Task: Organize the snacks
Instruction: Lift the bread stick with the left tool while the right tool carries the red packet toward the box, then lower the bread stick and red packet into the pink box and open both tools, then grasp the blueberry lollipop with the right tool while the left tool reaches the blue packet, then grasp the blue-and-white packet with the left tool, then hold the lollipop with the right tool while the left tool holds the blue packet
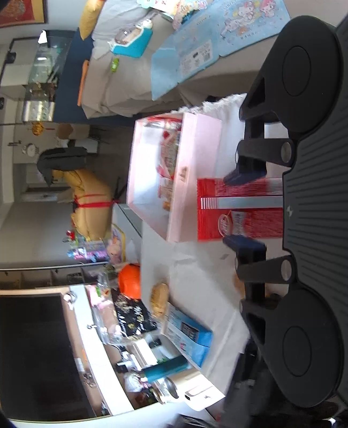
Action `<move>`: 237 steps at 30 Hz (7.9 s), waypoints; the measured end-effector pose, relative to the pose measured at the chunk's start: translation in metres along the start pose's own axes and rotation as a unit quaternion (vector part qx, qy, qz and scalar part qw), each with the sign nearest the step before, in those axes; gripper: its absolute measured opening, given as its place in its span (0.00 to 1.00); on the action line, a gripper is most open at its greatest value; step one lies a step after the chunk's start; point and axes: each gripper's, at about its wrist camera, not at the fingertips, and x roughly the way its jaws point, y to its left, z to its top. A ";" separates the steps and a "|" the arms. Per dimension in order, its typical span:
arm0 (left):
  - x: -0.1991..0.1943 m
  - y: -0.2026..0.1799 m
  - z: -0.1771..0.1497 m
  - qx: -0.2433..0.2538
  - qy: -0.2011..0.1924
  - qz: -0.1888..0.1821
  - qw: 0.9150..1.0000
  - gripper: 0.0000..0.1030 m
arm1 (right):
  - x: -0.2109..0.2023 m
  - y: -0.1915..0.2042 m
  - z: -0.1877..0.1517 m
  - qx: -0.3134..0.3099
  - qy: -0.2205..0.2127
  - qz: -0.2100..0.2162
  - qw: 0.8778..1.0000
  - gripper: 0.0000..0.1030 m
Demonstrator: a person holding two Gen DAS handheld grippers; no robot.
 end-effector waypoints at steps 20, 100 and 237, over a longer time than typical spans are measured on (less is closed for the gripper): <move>0.010 -0.004 0.001 0.014 0.004 0.022 1.000 0.35 | 0.067 -0.002 -0.033 0.004 0.089 -0.015 0.996 0.67; -0.028 0.233 0.032 -0.279 -0.214 0.080 0.933 0.34 | 0.271 0.170 0.146 -0.152 0.261 0.093 0.949 0.63; 0.006 0.080 0.058 -0.013 0.017 0.117 0.993 0.72 | 0.092 -0.002 -0.030 0.042 0.053 -0.050 0.996 0.85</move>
